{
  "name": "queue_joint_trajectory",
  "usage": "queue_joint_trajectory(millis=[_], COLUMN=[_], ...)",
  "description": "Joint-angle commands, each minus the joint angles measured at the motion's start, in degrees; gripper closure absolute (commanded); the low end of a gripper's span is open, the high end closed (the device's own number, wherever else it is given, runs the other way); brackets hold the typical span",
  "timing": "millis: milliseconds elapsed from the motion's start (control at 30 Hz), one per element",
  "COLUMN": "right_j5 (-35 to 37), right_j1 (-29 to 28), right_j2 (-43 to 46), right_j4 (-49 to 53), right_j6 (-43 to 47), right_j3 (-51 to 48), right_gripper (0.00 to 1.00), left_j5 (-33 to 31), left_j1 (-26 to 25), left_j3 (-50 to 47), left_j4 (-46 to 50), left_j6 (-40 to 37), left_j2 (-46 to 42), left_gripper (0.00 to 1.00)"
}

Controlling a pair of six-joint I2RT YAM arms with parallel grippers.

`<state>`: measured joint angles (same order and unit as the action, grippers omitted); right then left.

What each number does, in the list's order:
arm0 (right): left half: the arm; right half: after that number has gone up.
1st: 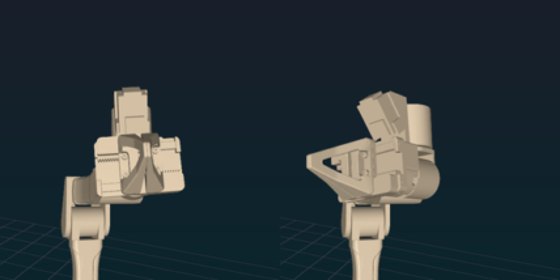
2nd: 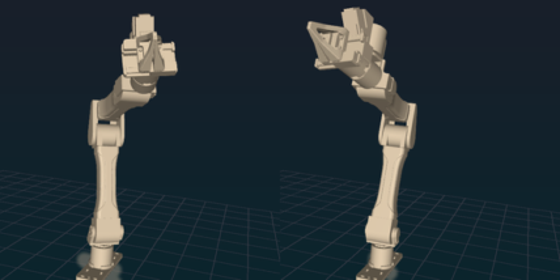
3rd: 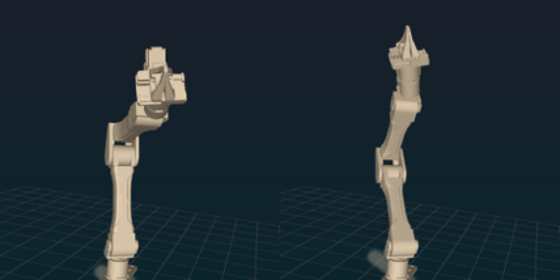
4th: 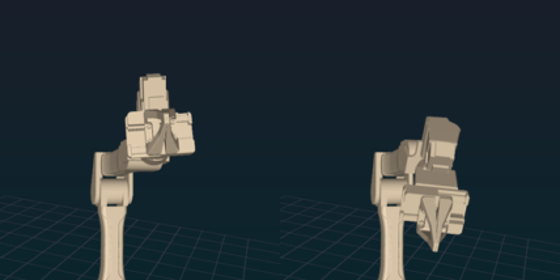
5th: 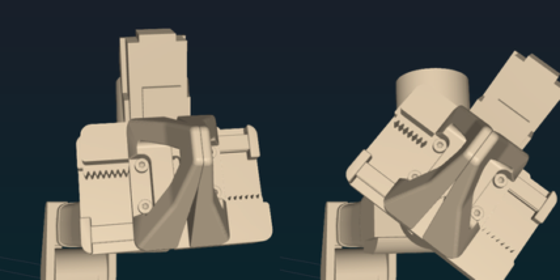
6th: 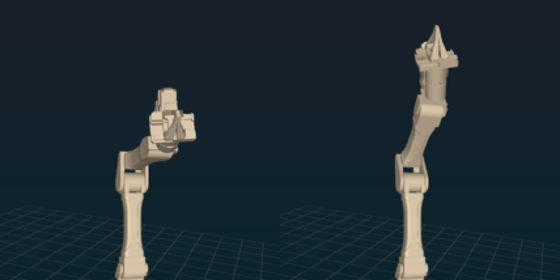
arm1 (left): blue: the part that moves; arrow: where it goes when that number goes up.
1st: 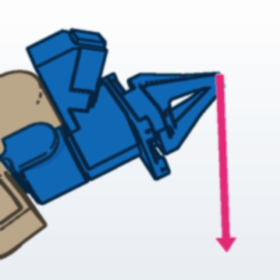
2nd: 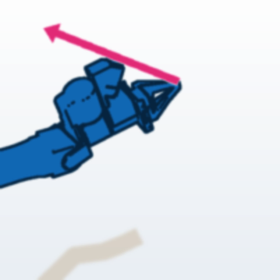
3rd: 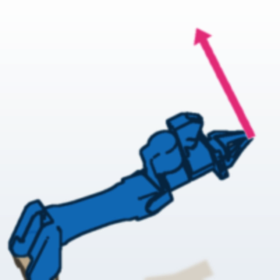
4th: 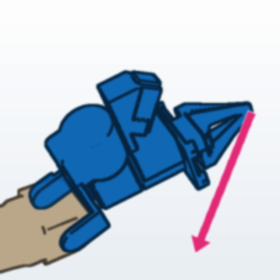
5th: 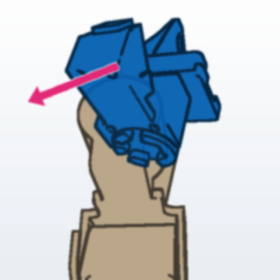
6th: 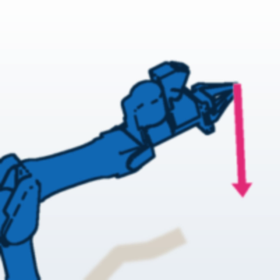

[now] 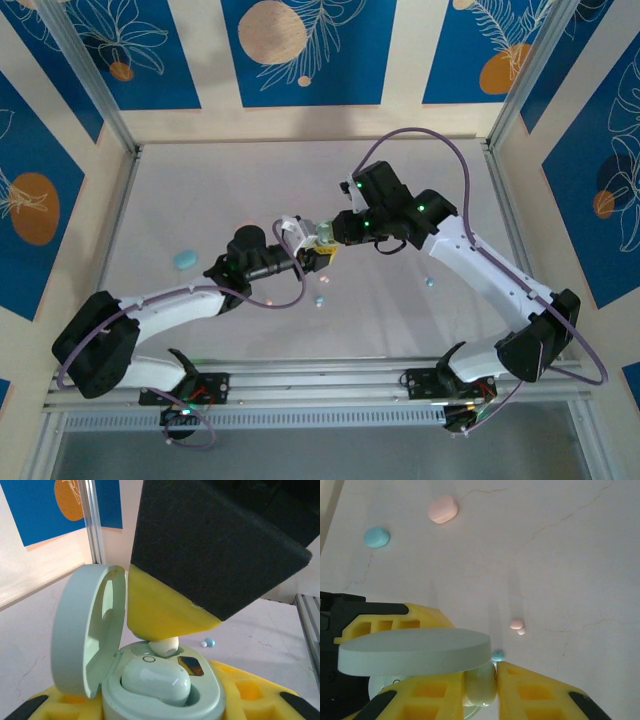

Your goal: Insert wireless bluetooth earbuds into charging case

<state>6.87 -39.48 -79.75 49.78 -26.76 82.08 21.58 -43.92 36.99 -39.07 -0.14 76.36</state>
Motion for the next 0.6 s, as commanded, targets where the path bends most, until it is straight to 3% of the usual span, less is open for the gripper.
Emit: queue_joint_trajectory(millis=[0,567], right_j5=[0.4,-4.5], right_j1=[-0.7,0.1], right_j2=[-0.5,1.0], right_j4=[2.9,0.9], right_j6=[1.5,1.5], right_j3=[1.3,0.1], right_gripper=[0.77,0.73], left_j5=[0.7,0.9], left_j1=[-0.7,-0.8], left_j3=[1.4,1.7], left_j4=[-3.2,-3.3], left_j6=[0.1,0.3], left_j2=[-0.1,0.3], left_gripper=[0.68,0.68])
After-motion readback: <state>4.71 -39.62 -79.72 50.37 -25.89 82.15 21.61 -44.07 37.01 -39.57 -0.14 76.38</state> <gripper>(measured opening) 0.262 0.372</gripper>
